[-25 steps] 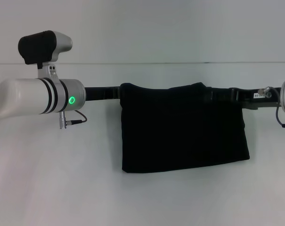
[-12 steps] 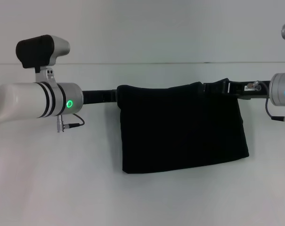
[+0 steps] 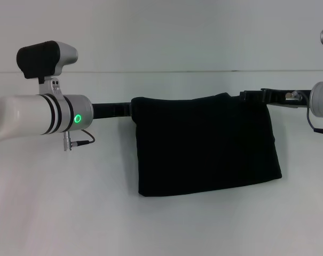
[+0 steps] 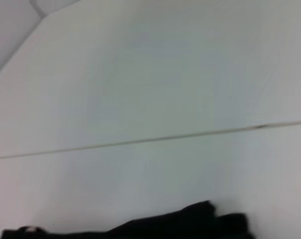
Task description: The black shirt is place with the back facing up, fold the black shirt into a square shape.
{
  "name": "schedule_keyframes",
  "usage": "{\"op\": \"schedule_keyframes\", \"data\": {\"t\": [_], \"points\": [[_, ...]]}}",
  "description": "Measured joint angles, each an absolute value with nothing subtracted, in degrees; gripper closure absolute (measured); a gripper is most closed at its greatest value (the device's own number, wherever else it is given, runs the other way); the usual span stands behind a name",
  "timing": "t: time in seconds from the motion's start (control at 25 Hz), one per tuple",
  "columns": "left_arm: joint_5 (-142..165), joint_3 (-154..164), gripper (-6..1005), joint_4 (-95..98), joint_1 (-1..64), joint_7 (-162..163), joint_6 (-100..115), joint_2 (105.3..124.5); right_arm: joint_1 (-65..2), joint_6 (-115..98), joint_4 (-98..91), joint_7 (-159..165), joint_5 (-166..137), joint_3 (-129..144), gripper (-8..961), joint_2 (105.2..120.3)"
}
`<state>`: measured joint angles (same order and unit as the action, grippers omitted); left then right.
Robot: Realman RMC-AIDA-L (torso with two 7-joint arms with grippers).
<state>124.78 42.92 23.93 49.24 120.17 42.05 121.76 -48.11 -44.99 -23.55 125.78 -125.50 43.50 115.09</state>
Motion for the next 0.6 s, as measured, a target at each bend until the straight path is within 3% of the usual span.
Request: {"op": "schedule_keyframes", "data": {"t": [0.44,0.6], "points": [[124.8,42.4,955,24.4,49.3,120.6,42.6,121.36,-42.5,-58.4,-32.5,123.2,-118.4,42.9,199,114.2],[124.7,42.2,948,25.2,49.0,121.6,43.0,120.86,-41.5,-62.3,-33.3,120.8,-116.4,43.3,202,113.14]]}}
